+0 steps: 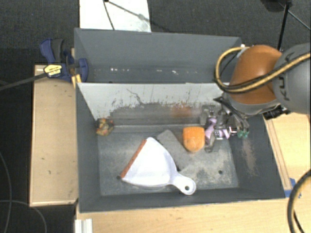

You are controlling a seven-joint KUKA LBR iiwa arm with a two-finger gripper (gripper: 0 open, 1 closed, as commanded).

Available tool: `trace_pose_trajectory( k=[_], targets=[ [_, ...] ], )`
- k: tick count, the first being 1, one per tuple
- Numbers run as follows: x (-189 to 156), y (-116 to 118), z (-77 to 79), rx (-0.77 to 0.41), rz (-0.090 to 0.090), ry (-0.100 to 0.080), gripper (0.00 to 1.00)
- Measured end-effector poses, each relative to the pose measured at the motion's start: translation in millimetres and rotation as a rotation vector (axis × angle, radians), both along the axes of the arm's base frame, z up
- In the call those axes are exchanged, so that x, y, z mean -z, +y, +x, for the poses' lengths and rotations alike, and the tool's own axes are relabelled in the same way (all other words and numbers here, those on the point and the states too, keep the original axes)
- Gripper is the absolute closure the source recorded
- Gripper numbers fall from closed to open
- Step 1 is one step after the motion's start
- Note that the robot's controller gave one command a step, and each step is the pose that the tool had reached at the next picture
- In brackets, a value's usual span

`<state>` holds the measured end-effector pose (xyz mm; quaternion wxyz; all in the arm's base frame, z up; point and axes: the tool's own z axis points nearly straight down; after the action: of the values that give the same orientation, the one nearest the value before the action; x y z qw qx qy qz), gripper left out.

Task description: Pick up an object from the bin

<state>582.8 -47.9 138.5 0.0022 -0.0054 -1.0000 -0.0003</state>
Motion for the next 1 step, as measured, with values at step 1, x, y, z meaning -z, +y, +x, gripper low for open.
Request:
trace_pose_trajectory(
  k=[1],
  targets=[
    [-4.7,0.0,1.8,-0.001,-0.001,-0.008,0.00]
  ],
)
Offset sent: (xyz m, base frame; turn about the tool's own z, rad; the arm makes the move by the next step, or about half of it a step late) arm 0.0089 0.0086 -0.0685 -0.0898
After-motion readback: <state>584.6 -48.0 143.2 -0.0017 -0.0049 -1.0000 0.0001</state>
